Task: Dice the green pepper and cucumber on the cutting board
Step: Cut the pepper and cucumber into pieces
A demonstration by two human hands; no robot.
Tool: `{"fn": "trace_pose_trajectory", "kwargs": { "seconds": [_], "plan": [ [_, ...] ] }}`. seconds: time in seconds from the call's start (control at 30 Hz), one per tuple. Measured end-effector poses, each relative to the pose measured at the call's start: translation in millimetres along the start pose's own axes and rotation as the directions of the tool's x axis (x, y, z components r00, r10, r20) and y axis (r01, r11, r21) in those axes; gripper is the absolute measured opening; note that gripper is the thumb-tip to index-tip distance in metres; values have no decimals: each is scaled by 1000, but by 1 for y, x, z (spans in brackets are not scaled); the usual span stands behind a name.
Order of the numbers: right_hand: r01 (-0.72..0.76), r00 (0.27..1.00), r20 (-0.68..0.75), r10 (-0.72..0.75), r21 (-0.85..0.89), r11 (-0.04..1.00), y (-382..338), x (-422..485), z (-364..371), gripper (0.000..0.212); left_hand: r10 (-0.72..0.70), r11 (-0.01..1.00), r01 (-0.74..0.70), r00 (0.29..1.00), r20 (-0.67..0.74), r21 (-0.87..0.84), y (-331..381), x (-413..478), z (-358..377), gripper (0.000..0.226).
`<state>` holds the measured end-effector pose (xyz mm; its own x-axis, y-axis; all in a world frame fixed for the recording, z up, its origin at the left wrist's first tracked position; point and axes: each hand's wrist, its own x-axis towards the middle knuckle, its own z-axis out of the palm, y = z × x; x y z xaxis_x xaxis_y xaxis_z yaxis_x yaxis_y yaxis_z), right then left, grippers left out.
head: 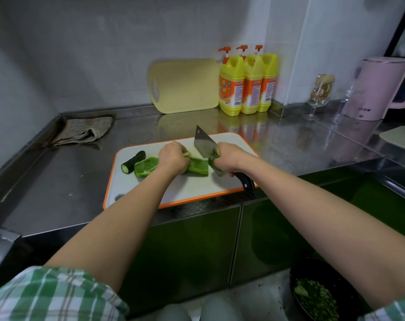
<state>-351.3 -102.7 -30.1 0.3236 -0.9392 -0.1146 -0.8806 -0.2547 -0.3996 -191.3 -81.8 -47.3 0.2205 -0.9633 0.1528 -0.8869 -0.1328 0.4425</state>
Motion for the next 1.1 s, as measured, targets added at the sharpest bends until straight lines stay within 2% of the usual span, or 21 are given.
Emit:
{"fn": "trace_pose_trajectory", "kwargs": {
  "seconds": [0.07, 0.17, 0.23, 0.33, 0.4, 0.47, 0.53, 0.6, 0.67, 0.73, 0.83, 0.97, 1.1],
  "plan": [
    [4, 999, -33, -3, 33, 999, 3, 1, 2, 23, 18, 999, -17, 1000, 15, -27, -2, -1, -4, 23],
    [46, 988, -151, -11, 229, 972, 16, 4, 4, 13, 50, 997, -49, 999, 10, -67, -3, -1, -8, 31],
    [74, 975, -221, 9, 365, 928, 25, 5, 3, 19, 45, 989, -43, 999, 17, -138, -2, 1, -9, 37],
    [79, 979, -200, 32, 524, 848, 30, 4, 3, 24, 8, 945, 1, 1000, 27, -328, 5, 7, -5, 45],
    [80, 986, -167, 19, 563, 823, 31, 2, 5, 22, -4, 930, 24, 999, 54, -366, 11, 9, 0, 53],
    [65, 990, -140, 15, 545, 836, 30, 1, 10, 17, 6, 955, 18, 997, 79, -295, 16, 9, 8, 62],
    [56, 992, -126, 16, 547, 835, 30, 4, 15, 15, 28, 994, -25, 999, 31, -105, 16, 6, 14, 65],
    [52, 992, -124, 20, 549, 834, 31, 6, 18, 19, 76, 995, -71, 994, -80, 69, 16, 1, 16, 57],
    [49, 991, -128, 26, 548, 835, 32, 8, 19, 24, 109, 991, -97, 985, -135, 95, 16, -3, 18, 40],
    [46, 990, -139, 37, 553, 832, 33, 8, 17, 25, 146, 983, -136, 987, -73, 123, 17, -5, 17, 43],
    [58, 988, -152, 32, 554, 831, 33, 5, 14, 19, 211, 953, -233, 970, 123, 195, 16, -8, 16, 47],
    [79, 990, -143, 1, 552, 830, 29, -4, 12, 15, 351, 895, -364, 932, 94, 259, 8, -8, 12, 30],
    [119, 987, -155, -41, 532, 838, 24, -10, 9, 17, 481, 817, -499, 866, 137, 288, -8, -10, 1, 27]
  ]
}}
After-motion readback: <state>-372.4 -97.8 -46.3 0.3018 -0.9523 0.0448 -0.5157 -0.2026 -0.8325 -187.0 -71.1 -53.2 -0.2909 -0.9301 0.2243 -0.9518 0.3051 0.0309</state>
